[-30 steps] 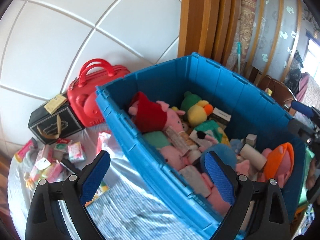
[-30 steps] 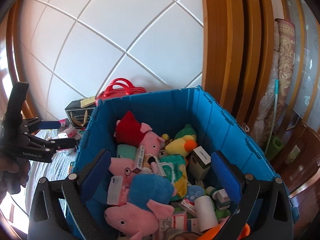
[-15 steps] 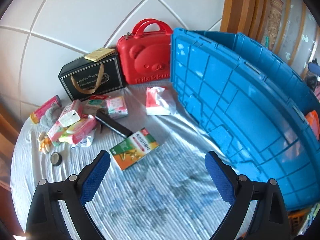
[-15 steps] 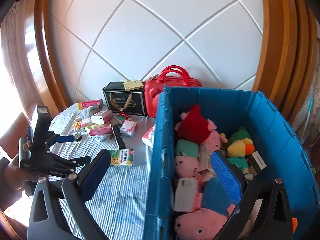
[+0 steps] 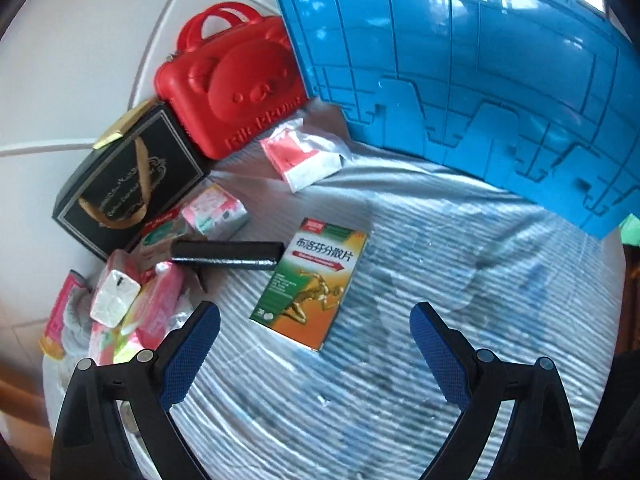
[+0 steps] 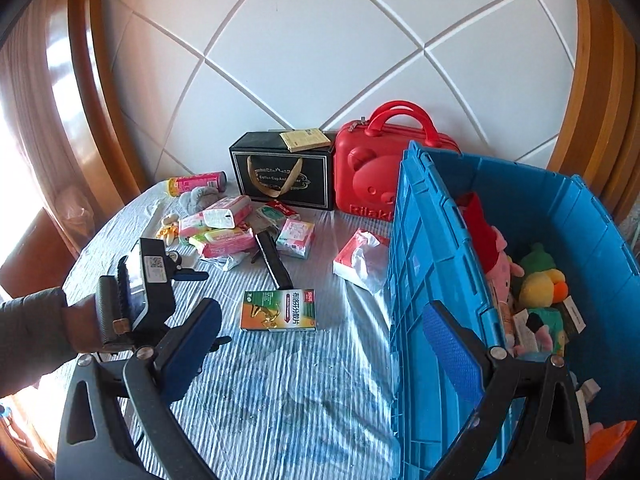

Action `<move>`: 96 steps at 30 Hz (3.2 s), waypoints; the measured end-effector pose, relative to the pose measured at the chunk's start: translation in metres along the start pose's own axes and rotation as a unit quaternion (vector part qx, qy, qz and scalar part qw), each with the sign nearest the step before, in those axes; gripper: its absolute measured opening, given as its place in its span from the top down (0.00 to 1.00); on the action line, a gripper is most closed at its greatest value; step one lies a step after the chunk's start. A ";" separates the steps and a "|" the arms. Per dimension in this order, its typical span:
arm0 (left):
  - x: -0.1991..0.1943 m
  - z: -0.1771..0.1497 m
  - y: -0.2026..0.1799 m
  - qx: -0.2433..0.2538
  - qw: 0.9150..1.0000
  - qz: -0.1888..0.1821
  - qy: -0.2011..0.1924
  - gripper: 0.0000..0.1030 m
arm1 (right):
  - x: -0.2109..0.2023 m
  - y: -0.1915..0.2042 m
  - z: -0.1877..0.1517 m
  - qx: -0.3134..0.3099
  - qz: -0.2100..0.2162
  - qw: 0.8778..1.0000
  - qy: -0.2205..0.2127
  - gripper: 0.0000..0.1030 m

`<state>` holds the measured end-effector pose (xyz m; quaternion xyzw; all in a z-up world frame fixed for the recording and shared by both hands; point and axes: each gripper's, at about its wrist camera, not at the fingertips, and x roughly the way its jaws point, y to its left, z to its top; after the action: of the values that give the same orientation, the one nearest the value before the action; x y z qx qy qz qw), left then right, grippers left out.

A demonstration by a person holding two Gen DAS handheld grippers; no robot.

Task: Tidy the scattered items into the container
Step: 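Move both tools back over the table toward the remaining items, then grasp Buluofen medicine box with left tool while right tool grasps black roll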

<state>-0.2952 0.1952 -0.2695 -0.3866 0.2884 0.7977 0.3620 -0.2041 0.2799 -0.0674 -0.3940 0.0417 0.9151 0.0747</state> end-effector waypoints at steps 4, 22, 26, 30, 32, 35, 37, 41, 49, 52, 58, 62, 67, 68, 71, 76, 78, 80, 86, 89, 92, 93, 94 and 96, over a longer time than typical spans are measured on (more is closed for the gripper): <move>0.052 -0.010 0.021 0.008 0.999 -0.040 0.002 0.06 | 0.010 0.003 -0.017 0.016 -0.023 0.999 0.027 0.01; 0.138 -0.024 0.031 0.031 0.993 -0.108 0.021 0.12 | 0.043 0.008 -0.026 0.029 -0.059 0.995 0.074 0.01; 0.130 -0.032 0.033 0.006 0.994 -0.105 0.026 0.14 | 0.059 0.014 -0.017 0.013 -0.051 0.996 0.076 0.01; 0.118 -0.047 0.032 -0.010 0.996 -0.087 0.029 0.14 | 0.077 0.021 -0.010 -0.002 -0.042 0.996 0.079 0.01; 0.109 -0.055 0.034 -0.019 0.996 -0.078 0.030 0.14 | 0.089 0.025 -0.007 -0.014 -0.037 0.996 0.080 0.01; 0.096 -0.067 0.037 -0.028 0.997 -0.063 0.029 0.14 | 0.115 0.033 -0.005 -0.034 -0.028 0.996 0.082 0.01; 0.086 -0.076 0.037 -0.035 0.998 -0.048 0.031 0.14 | 0.137 0.037 -0.004 -0.048 -0.021 0.995 0.087 0.01; 0.067 -0.095 0.042 -0.061 0.997 -0.031 0.031 0.14 | 0.184 0.051 -0.004 -0.077 -0.004 0.994 0.083 0.01; 0.044 -0.124 0.045 -0.100 0.994 -0.005 0.034 0.14 | 0.281 0.082 -0.004 -0.138 0.022 0.987 0.077 0.01; 0.030 -0.134 0.042 -0.119 0.993 0.002 0.025 0.14 | 0.315 0.095 -0.005 -0.162 0.022 0.983 0.085 0.01; -0.004 -0.152 0.041 -0.162 0.987 0.022 0.001 0.13 | 0.371 0.110 -0.002 -0.202 0.007 0.974 0.101 0.01; -0.024 -0.166 0.039 -0.166 0.985 0.039 0.000 0.13 | 0.398 0.115 -0.001 -0.224 0.003 0.968 0.112 0.01; -0.041 -0.184 0.042 -0.184 0.982 0.050 -0.002 0.13 | 0.425 0.118 0.001 -0.228 -0.003 0.965 0.129 0.16; -0.043 -0.187 0.044 -0.186 0.981 0.052 -0.001 0.13 | 0.426 0.119 0.003 -0.225 -0.002 0.966 0.128 0.18; -0.048 -0.192 0.046 -0.195 0.979 0.058 0.001 0.13 | 0.426 0.126 0.006 -0.233 -0.002 0.963 0.136 0.67; -0.056 -0.192 0.049 -0.210 0.976 0.054 0.002 0.67 | 0.411 0.131 0.002 -0.221 0.000 0.964 0.147 0.68; -0.055 -0.192 0.052 -0.223 0.972 0.072 0.017 0.84 | 0.399 0.132 -0.001 -0.217 0.005 0.965 0.149 0.68; -0.049 -0.197 0.055 -0.240 0.968 0.067 0.038 0.84 | 0.387 0.133 -0.007 -0.218 0.011 0.964 0.154 0.68; -0.037 -0.217 0.059 -0.254 0.963 0.076 0.051 0.50 | 0.357 0.134 -0.032 -0.221 0.025 0.962 0.161 0.68; -0.033 -0.221 0.065 -0.242 0.966 0.080 0.037 0.13 | 0.347 0.130 -0.044 -0.201 0.033 0.965 0.164 0.68; -0.020 -0.219 0.076 -0.247 0.966 0.067 0.046 0.13 | 0.332 0.124 -0.059 -0.171 0.038 0.970 0.168 0.68; -0.015 -0.218 0.079 -0.246 0.966 0.063 0.046 0.13 | 0.326 0.121 -0.065 -0.162 0.039 0.971 0.170 0.68; -0.009 -0.218 0.082 -0.245 0.966 0.059 0.052 0.13 | 0.318 0.119 -0.072 -0.152 0.040 0.972 0.172 0.68; 0.005 -0.219 0.087 -0.240 0.967 0.049 0.063 0.13 | 0.303 0.113 -0.084 -0.132 0.043 0.975 0.176 0.68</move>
<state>-0.2777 -0.0147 -0.3751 -0.4968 0.1294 0.8346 0.1999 -0.3687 0.1882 -0.3437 -0.5531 -0.0501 0.8312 -0.0259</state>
